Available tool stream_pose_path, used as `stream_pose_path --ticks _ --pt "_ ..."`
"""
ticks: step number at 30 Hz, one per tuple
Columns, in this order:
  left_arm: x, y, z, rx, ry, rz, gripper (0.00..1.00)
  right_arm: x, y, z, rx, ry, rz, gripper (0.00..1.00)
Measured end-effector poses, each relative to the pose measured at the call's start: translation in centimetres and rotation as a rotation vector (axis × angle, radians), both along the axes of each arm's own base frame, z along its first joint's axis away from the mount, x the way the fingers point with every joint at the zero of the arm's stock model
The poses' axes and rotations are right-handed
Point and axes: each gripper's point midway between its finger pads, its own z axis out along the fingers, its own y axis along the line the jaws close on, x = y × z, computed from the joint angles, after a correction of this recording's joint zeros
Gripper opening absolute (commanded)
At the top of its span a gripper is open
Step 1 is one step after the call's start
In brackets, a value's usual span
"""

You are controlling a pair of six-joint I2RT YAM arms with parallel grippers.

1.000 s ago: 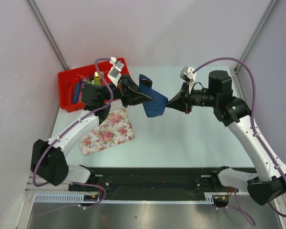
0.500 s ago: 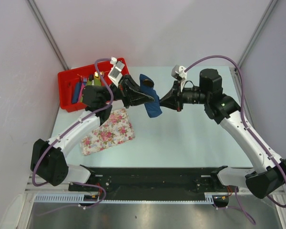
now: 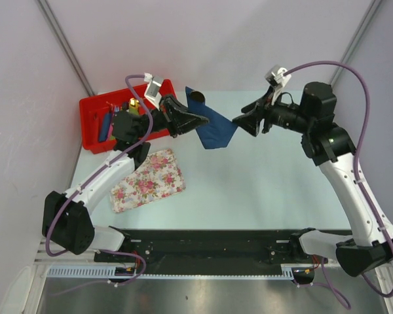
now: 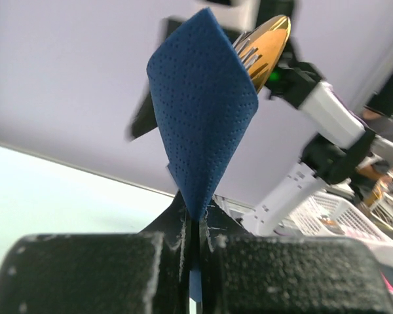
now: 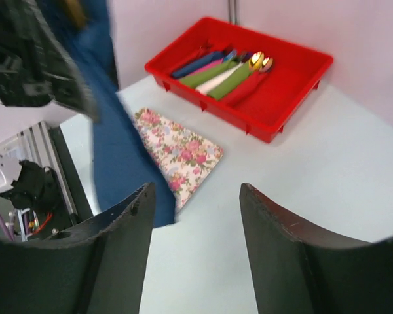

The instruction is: Place the utensils on the paper napkin and roll it up

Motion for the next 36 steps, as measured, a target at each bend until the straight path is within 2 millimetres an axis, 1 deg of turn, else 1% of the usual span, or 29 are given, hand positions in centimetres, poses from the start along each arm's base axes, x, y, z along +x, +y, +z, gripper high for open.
stream_pose_path --ticks 2,4,8,11,14,19,22,26,32,36 --pt "0.8 0.1 -0.2 0.002 0.017 0.030 0.00 -0.7 -0.4 1.5 0.022 -0.029 -0.016 0.57" --pt "1.1 0.1 -0.4 0.005 0.028 0.044 0.00 -1.6 -0.5 2.5 0.042 -0.046 -0.015 0.56" --pt "1.5 0.2 -0.4 0.002 0.042 0.059 0.00 -2.7 0.5 3.3 0.072 -0.046 0.018 0.54" --pt "1.5 0.2 -0.4 0.000 0.044 0.059 0.00 -3.2 2.1 3.0 0.082 -0.029 0.064 0.55" --pt "1.5 0.2 -0.3 -0.004 0.039 0.060 0.00 -3.2 3.6 1.7 0.077 0.004 0.109 0.56" --pt "1.4 0.2 0.0 -0.013 0.034 0.059 0.00 -2.8 5.1 -1.0 0.063 0.068 0.151 0.59" --pt "1.3 0.3 0.2 -0.020 0.025 0.057 0.00 -2.9 5.7 -1.8 0.062 0.085 0.179 0.60" --pt "1.1 0.3 0.5 -0.030 0.019 0.051 0.00 -3.3 6.5 -1.7 0.074 0.074 0.222 0.56" --pt "0.7 0.4 0.8 -0.039 0.011 0.038 0.00 -4.0 7.2 -1.1 0.101 0.066 0.283 0.52" --pt "0.4 0.5 1.1 -0.046 0.003 0.024 0.00 -4.5 7.9 -1.1 0.112 0.076 0.323 0.50"
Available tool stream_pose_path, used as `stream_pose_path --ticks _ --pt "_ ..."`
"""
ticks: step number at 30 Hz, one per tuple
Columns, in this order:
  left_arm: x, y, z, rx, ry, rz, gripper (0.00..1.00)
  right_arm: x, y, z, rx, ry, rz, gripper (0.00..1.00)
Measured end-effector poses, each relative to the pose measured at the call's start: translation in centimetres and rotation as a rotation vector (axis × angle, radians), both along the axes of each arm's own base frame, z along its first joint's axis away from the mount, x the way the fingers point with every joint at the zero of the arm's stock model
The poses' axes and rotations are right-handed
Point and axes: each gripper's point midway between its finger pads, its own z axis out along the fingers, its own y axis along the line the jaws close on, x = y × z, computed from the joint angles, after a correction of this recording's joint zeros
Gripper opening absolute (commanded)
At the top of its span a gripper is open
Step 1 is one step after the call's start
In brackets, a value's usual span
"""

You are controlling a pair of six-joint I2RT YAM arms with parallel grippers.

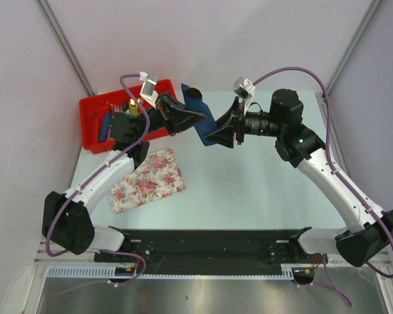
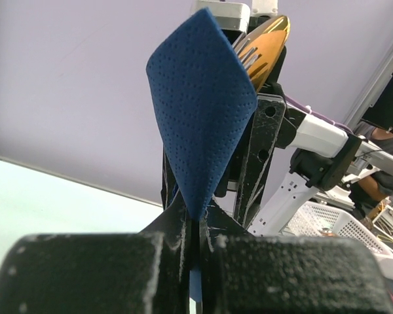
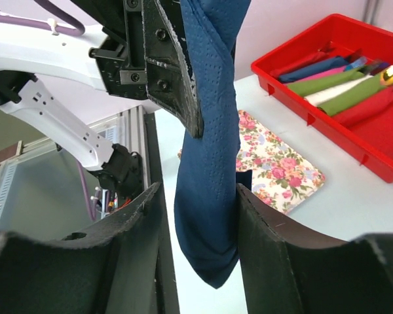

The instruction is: Place the utensils on the paper napkin and roll it up

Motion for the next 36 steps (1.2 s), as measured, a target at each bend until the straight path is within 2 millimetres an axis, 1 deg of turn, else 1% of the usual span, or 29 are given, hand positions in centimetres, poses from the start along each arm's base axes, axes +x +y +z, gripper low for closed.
stream_pose_path --ticks 7,12,15,18,19,20,22,24,25,27,28,29,31,33,36 --pt "-0.6 0.0 0.2 0.000 -0.009 -0.024 0.00 -0.3 0.6 0.1 0.012 0.007 0.036 0.42" --pt "-0.9 0.0 0.3 -0.002 -0.018 -0.036 0.00 -0.6 1.0 0.1 0.019 0.015 0.056 0.40" --pt "-1.1 0.0 0.3 -0.001 -0.026 -0.044 0.00 -0.9 1.3 0.1 0.022 0.017 0.069 0.33" --pt "-1.4 0.0 0.4 -0.001 -0.025 -0.055 0.00 -0.9 1.4 0.1 0.024 0.021 0.071 0.20" --pt "-1.4 0.0 0.4 -0.002 -0.026 -0.057 0.00 -0.8 1.4 0.1 0.024 0.020 0.071 0.09" --pt "-1.5 0.0 0.4 -0.001 -0.027 -0.060 0.00 -0.8 1.4 0.1 0.024 0.022 0.072 0.02" --pt "-1.5 0.0 0.4 -0.001 -0.023 -0.064 0.00 -0.9 1.6 0.1 0.026 0.018 0.081 0.00" --pt "-1.6 0.1 0.5 -0.002 -0.018 -0.065 0.18 -1.0 1.6 0.2 0.029 0.017 0.084 0.00" --pt "-1.6 0.1 0.5 -0.003 -0.019 -0.065 0.41 -1.0 1.7 0.2 0.032 0.015 0.085 0.00" --pt "-1.4 0.2 0.7 -0.007 -0.017 -0.051 0.57 -1.0 1.8 0.4 0.042 0.022 0.087 0.00" --pt "-1.2 0.2 0.7 -0.007 -0.003 -0.046 0.67 -0.9 1.9 0.5 0.049 0.032 0.087 0.00" --pt "-1.1 0.3 0.6 -0.005 0.010 -0.043 0.73 -0.7 2.1 0.6 0.057 0.048 0.084 0.00" --pt "-0.7 0.7 0.8 -0.008 0.030 -0.021 0.78 0.3 2.0 0.7 0.076 0.080 0.068 0.00" --pt "0.2 1.8 0.7 -0.010 0.059 0.027 0.79 1.3 1.8 1.2 0.114 0.127 0.061 0.00" --pt "1.3 3.2 0.4 -0.011 0.095 0.087 0.83 2.0 1.5 2.1 0.171 0.175 0.065 0.00"
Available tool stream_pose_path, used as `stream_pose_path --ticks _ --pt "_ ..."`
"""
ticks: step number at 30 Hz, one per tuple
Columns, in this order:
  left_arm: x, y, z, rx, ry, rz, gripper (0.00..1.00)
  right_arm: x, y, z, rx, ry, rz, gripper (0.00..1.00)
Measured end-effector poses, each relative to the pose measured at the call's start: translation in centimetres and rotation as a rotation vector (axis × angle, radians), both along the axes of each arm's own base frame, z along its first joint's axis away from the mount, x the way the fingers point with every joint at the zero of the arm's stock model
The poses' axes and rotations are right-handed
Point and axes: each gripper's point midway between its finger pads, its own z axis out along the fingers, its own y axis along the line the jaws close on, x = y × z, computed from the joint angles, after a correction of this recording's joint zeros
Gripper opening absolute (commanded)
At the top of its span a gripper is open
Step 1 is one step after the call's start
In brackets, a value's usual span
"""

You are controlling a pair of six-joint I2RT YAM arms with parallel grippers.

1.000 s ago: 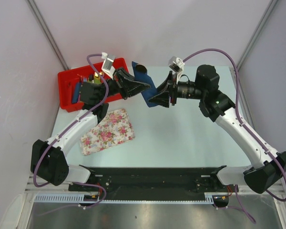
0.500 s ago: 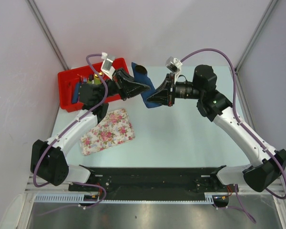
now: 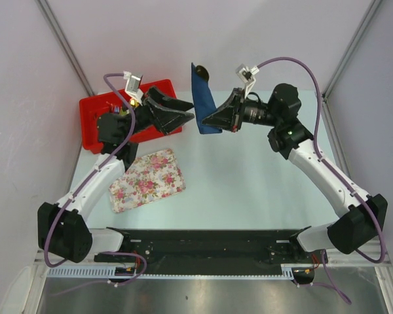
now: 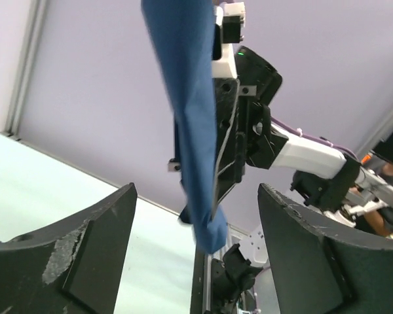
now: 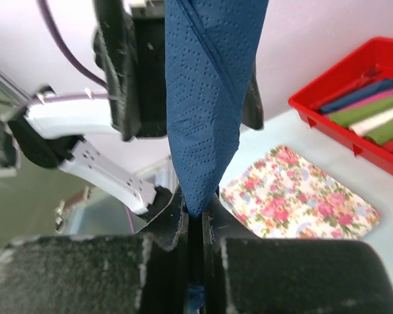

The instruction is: Place the utensils on the paper napkin and roll it up

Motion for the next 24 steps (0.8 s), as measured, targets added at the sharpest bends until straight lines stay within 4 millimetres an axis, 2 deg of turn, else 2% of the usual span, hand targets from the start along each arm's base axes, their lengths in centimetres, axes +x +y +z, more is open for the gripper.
stream_pose_path --ticks 5,10,21,24 --pt "0.8 0.2 -0.6 -0.006 0.074 0.023 0.86 -0.3 -0.2 1.7 0.077 0.050 0.039 0.00" --pt "1.2 0.0 -0.5 -0.039 0.163 0.013 0.80 -0.9 0.1 2.5 0.110 0.069 0.076 0.00" --pt "0.1 -2.0 -0.3 -0.069 0.257 -0.064 0.72 -0.8 0.3 2.3 0.105 0.049 0.075 0.00" --pt "0.1 -2.2 -0.3 -0.071 0.267 -0.071 0.76 -0.7 0.3 2.3 0.104 0.040 0.070 0.00"
